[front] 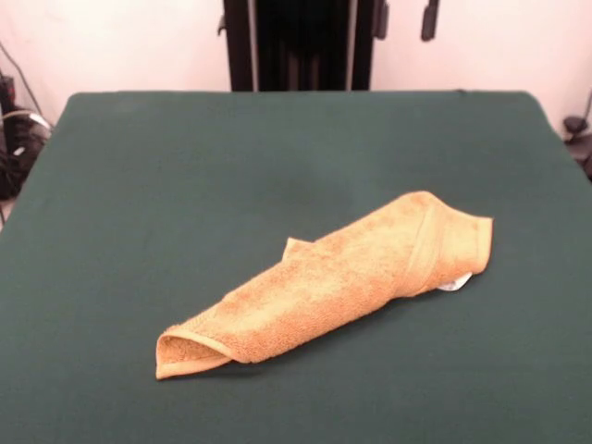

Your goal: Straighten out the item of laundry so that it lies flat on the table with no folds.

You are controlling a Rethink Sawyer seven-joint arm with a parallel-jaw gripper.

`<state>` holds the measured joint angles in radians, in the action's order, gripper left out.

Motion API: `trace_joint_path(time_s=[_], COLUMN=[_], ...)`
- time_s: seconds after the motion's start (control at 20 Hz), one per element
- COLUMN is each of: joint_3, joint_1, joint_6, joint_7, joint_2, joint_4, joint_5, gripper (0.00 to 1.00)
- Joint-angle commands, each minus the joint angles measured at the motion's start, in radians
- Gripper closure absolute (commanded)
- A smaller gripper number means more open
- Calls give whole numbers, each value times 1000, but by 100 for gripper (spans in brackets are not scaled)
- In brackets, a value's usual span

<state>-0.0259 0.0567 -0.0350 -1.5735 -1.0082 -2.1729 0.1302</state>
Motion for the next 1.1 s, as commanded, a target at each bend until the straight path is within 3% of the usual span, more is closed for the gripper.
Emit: trace_joint_path(time_s=[0.05,0.55,0.7,0.85,1.1], joint_3=[-27,-59,-140,-265,-320], joint_1=[-47,-42,-100,-215,-305], joint_6=[97,151,158,125,44], joint_7=[-138,-97,-82,-85,-130], joint_2=[179,306,319,355,365], joint_4=[40,99,132,187,223], joint_5=[54,118,134,104,46], gripper=[0,0,0,0,0])
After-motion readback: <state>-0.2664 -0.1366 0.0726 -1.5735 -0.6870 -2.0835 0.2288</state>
